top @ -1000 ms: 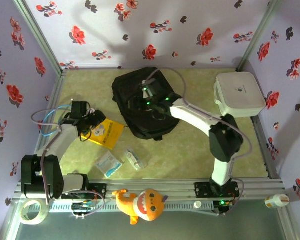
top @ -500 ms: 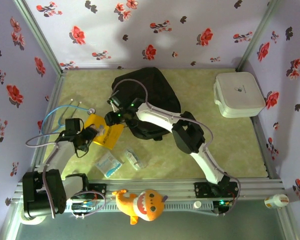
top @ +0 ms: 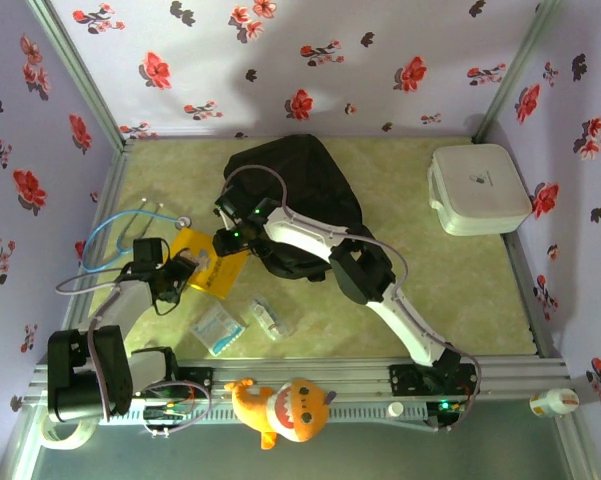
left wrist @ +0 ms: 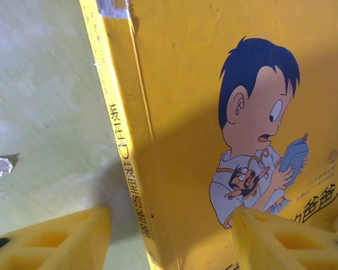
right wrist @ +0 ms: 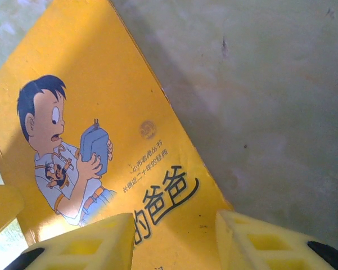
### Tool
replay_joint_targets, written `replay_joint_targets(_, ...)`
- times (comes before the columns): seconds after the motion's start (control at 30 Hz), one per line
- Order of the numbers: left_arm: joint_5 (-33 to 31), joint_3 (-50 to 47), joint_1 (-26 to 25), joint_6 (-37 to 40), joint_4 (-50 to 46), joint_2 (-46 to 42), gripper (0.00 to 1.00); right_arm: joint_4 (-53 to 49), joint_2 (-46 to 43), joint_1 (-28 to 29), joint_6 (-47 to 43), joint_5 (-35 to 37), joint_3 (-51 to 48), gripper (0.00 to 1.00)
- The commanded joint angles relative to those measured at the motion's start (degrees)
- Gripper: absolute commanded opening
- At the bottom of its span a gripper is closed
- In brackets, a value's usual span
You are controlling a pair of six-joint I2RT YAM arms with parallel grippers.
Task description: Pack books, pencil case, and school supplies into a backpack
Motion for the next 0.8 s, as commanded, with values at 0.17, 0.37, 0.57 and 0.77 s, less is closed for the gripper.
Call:
replay_joint_targets(0.17, 4.32, -0.72, 0.30, -1.73, 5.81, 1.63, 0.56, 0.81, 2.22, 0.72, 0.60, -2.66, -4.20, 0.40)
replay_joint_targets(0.37, 8.37, 2.52, -0.24, -5.65, 7.24, 0.73, 0.55, 0.69, 2.67, 0.71, 0.85, -3.00, -6.22, 0.40)
replay_joint_targets(0.57, 8.37, 6.45, -2.58, -7.35, 6.85, 0.59, 0.50, 0.93, 2.54, 0.71, 0.33, -3.65, -6.37, 0.40)
replay_joint_targets(0.77, 7.52, 6.76, -3.93, -8.29, 8.57, 1.59, 0.44, 1.19, 2.59, 0.71, 0.51, -3.50, -7.07, 0.40)
